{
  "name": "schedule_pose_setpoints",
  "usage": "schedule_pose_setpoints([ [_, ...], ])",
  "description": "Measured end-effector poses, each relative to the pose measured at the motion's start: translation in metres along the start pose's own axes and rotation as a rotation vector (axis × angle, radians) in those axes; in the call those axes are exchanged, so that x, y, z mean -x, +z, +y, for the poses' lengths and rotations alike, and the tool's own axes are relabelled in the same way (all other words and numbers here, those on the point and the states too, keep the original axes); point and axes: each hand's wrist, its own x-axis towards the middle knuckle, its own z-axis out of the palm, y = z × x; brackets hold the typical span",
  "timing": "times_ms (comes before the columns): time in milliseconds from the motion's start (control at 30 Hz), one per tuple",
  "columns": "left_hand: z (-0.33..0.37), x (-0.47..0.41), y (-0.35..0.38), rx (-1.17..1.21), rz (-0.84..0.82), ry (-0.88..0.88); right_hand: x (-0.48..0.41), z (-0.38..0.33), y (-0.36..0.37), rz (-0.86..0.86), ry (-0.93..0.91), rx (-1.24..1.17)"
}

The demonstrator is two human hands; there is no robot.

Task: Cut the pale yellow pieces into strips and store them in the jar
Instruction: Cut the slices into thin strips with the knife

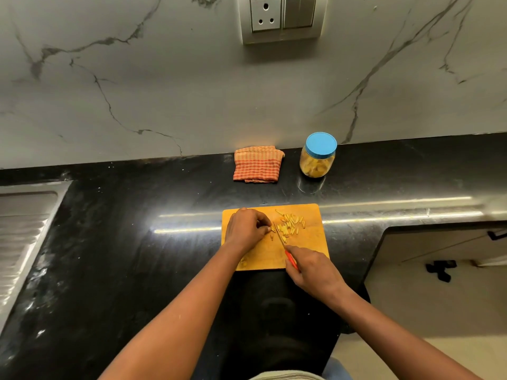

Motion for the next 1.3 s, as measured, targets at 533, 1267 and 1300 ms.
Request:
schedule_pose_setpoints([
  [533, -0.004, -0.002, 0.003, -0.045, 0.103, 0.032, -0.008, 0.007, -0.002, -0.058, -0.015, 0.054],
  [1267, -0.007, 0.0, 0.007, -0.077, 0.063, 0.107, -0.007, -0.006, 0.005, -0.013, -0.015, 0.054],
  [1300, -0.007, 0.0, 0.007, -0.082, 0.062, 0.105, -0.008, -0.005, 0.006, -0.027, -0.019, 0.067],
])
